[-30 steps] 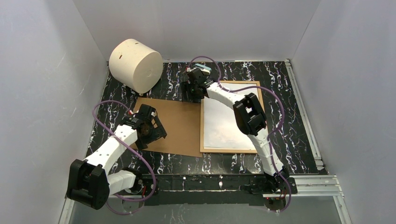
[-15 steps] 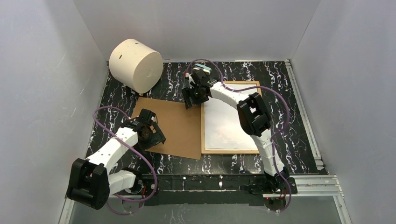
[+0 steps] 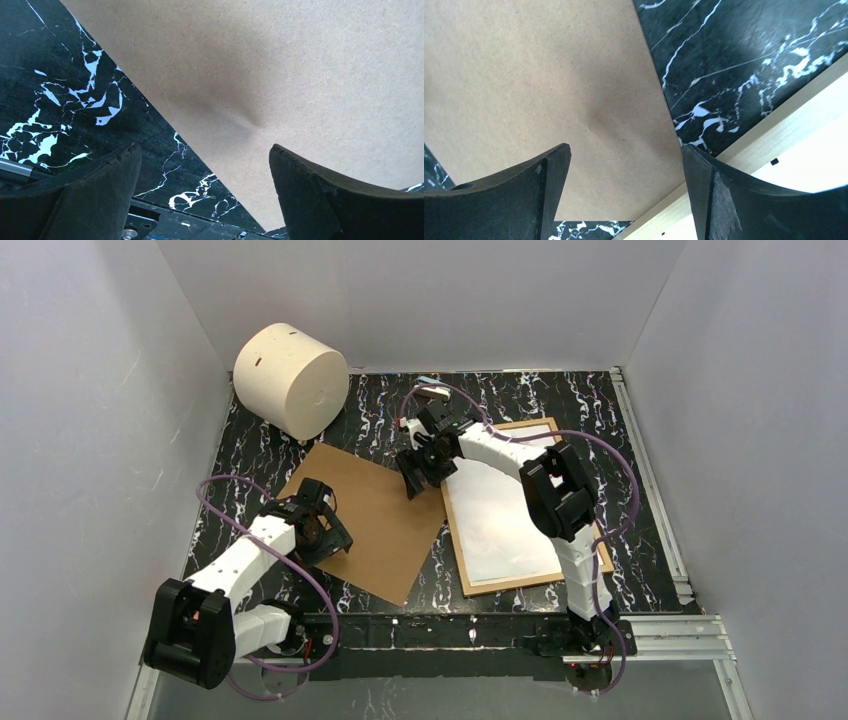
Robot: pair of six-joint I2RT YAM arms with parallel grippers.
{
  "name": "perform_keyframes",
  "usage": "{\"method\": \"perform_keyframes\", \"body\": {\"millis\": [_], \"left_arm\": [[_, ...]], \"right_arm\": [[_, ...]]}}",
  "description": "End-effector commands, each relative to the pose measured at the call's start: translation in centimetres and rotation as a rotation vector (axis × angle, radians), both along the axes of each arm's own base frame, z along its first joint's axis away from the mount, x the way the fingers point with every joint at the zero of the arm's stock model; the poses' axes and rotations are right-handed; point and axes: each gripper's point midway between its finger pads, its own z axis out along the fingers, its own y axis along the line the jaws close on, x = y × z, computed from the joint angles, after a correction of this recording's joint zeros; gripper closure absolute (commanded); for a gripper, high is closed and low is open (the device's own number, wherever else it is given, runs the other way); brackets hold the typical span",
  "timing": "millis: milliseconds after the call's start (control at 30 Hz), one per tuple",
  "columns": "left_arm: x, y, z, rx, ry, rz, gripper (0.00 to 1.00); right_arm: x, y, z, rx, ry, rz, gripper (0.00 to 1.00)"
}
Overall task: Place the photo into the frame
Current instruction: Adjust the photo frame item at the center of the board.
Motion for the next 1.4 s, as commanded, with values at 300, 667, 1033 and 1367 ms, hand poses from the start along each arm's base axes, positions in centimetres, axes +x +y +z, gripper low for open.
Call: {"method": "perform_keyframes", "body": {"millis": [300,667,1033,1367], "left_arm": [[0.8,-0.2,0.0,-0.053,-0.06,0.094,0.02],[-1.1,3.3,1.5,0.07,-0.047,0.246,0.02],[0.8,5.3,0.5,0.122,-0.068,0.319,0.02],[0.0,4.9,-2.7,0.001,-0.124,0.422,0.02]], "right_arm": [[-12.7,-3.2,-3.4,0.037,0.503,0.013,0.1],[-9.7,-2.0,-3.9,0.002,0.418,-0.14,0.13],[-5.5,-0.9,-1.7,0.017,0.232,-0.246,0.14],[-3.4,1.8,-1.9,0.083,0.227,-0.278,0.15]]}}
